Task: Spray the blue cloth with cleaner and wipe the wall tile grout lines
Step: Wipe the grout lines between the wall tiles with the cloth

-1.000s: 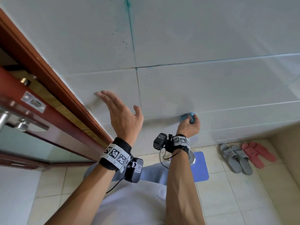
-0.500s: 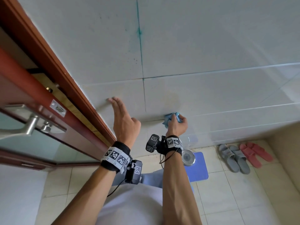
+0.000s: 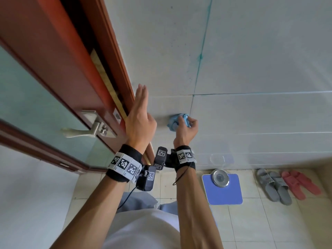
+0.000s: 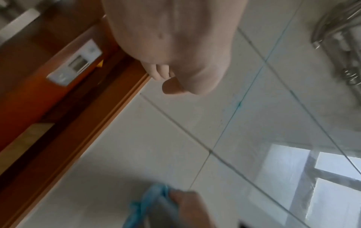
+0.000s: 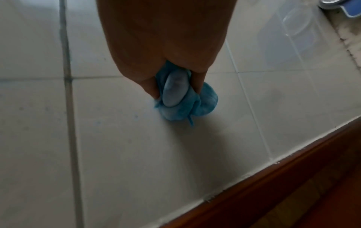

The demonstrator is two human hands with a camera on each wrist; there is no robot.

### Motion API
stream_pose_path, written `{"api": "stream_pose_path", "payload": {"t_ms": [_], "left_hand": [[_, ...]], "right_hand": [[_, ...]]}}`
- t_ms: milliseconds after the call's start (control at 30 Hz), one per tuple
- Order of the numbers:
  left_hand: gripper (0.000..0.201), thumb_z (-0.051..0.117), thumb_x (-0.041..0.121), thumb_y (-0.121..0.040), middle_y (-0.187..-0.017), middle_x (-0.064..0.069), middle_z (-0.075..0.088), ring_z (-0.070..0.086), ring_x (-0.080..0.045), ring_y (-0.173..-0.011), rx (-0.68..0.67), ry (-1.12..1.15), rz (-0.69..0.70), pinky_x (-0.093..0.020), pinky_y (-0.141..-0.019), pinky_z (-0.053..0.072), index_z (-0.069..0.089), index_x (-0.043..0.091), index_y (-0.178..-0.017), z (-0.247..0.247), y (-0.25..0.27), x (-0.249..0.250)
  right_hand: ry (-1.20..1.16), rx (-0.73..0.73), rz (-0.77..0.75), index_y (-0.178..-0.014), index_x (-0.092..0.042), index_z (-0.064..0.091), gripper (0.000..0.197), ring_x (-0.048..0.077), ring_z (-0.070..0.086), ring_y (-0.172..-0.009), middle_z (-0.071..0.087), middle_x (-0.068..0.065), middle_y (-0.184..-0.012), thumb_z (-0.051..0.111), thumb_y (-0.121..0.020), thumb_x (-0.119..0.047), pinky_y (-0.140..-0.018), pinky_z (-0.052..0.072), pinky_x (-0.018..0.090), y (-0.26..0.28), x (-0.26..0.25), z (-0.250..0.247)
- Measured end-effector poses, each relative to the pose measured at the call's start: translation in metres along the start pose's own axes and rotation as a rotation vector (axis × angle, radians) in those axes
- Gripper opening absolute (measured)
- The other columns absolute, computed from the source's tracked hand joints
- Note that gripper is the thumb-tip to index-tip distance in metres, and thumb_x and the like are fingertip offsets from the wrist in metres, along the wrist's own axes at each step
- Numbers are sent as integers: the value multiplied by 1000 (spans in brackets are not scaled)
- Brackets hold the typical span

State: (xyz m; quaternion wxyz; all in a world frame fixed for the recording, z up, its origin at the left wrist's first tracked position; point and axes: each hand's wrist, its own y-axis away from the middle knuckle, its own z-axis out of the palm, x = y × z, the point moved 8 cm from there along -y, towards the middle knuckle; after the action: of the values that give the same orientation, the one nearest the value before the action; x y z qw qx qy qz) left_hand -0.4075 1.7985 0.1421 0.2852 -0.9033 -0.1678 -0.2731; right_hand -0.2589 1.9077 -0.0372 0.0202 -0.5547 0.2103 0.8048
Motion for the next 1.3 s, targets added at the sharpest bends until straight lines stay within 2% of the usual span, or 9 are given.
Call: {"api": "stream_pose_path", "payload": {"t_ms": [67, 233, 400, 533, 667, 800, 1000, 1167, 1300], "left_hand": [[82, 43, -15, -89, -173, -2, 16, 14, -10, -159, 11, -2, 67, -14, -123, 15, 23, 11, -165, -17, -12, 10], [87, 43, -16, -87, -174, -6, 9, 7, -15, -161, 8, -50, 161, -8, -121, 6, 15, 9, -166, -41, -37, 36], [86, 45, -13, -89, -175, -7, 6, 5, -16, -161, 27, -106, 161, -11, -123, 3, 13, 8, -166, -45, -47, 38], [87, 45, -16, -86, -174, -10, 8, 10, -19, -161, 23, -92, 176, -19, -127, 11, 16, 7, -165, -41, -49, 37], [86, 44, -14, -89, -174, -8, 6, 9, -17, -160, 6, -94, 155, -22, -126, 15, 14, 11, -166, -40, -51, 34], [85, 43, -13, -92, -174, -7, 4, 8, -17, -160, 1, -87, 141, -21, -126, 13, 11, 12, -166, -39, -51, 36], [84, 41, -14, -92, -174, -9, -2, 7, -20, -160, -11, -68, 61, -23, -127, 14, 7, 8, -166, -33, -51, 46], [88, 42, -13, -91, -174, -6, -8, 8, -19, -160, -38, -93, 23, -34, -126, 30, 2, 10, -166, -32, -52, 49], [88, 43, -13, -91, -174, -5, -6, 10, -19, -160, -34, -118, -5, -34, -122, 37, 3, 11, -166, -34, -51, 51]], "right_hand": [[-22, 37, -25, -92, -15, 60, 24, 17, 63, -88, 66, 12, -107, 78, -85, -1, -67, 54, 14, -5, -16, -10], [-119, 375, -249, -107, -8, 65, 22, 8, 68, -88, 68, 4, -107, 75, -88, 0, -76, 56, 19, -23, -95, -64], [27, 449, -474, -98, -15, 71, 18, 21, 68, -90, 69, 2, -99, 74, -85, -5, -85, 59, 40, 3, -120, -29], [265, 202, -470, -103, -10, 71, 23, 17, 62, -93, 62, 0, -105, 77, -84, 2, -83, 49, 12, 50, -87, 31], [332, 45, -498, -101, -13, 69, 22, 23, 63, -100, 55, -3, -107, 80, -85, -2, -89, 58, 37, 65, -61, 46], [263, 73, -420, -98, -21, 64, 25, 19, 62, -100, 53, 1, -107, 78, -86, -4, -92, 58, 41, 63, -52, 50], [163, 146, -382, -98, -22, 65, 21, 7, 61, -92, 56, -7, -99, 77, -87, -8, -81, 55, 28, 55, -69, 41], [-29, 456, -370, -94, -18, 66, 20, 7, 62, -81, 67, 1, -95, 78, -86, -4, -72, 50, 18, 9, -127, -20], [-97, 495, -430, -98, -12, 70, 15, 13, 69, -92, 69, 2, -103, 77, -87, -5, -77, 56, 19, -2, -149, -25]]}}
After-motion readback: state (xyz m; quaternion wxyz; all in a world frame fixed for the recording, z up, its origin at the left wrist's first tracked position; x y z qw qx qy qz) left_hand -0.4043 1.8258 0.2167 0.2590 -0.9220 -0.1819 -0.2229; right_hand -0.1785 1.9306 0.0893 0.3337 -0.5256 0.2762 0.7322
